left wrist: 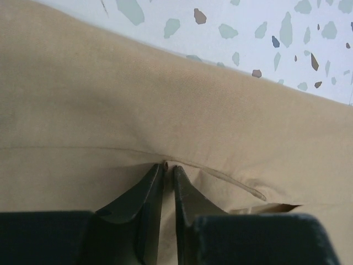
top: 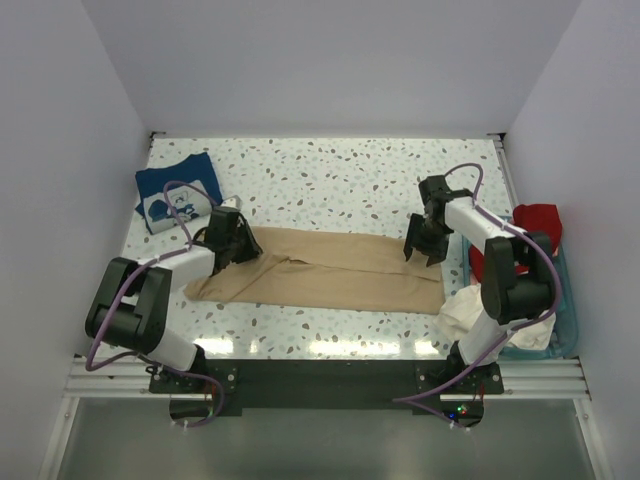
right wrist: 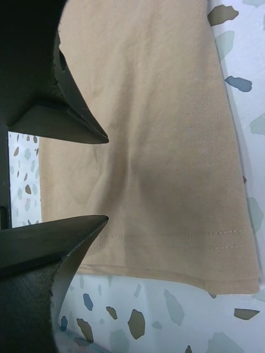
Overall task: Fold and stack the t-shirts
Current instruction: Fold the tshirt
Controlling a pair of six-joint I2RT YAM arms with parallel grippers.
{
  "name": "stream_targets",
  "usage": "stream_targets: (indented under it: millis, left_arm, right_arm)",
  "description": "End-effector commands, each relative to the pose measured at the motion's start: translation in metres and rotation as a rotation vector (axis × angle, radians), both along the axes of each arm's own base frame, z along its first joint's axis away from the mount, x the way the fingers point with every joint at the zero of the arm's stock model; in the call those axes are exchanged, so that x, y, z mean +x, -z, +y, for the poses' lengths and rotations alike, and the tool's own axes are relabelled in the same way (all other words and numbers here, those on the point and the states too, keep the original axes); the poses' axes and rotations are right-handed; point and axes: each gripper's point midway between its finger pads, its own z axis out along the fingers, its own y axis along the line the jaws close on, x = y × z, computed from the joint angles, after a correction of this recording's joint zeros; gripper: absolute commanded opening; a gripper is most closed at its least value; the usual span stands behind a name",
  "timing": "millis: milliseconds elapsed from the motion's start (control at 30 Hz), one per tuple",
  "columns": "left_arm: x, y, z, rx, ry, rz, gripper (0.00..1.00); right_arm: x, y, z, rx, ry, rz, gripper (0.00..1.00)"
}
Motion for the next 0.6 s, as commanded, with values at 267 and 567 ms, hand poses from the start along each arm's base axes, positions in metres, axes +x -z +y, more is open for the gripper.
stream_targets:
  millis: [267,567]
  left_arm:
    - [0.010,-0.036,-0.013,-0.034,-0.005,-0.110,0.00]
    - [-0.016,-0.047,-0.026,-0.081,0.019,-0.107,0.00]
  right_arm:
    - [-0.001,0.001,0.002,0.015,0.008,-0.001,0.58]
    - [-0.006,0.005,0.002,0.016,0.004,0.012,0.58]
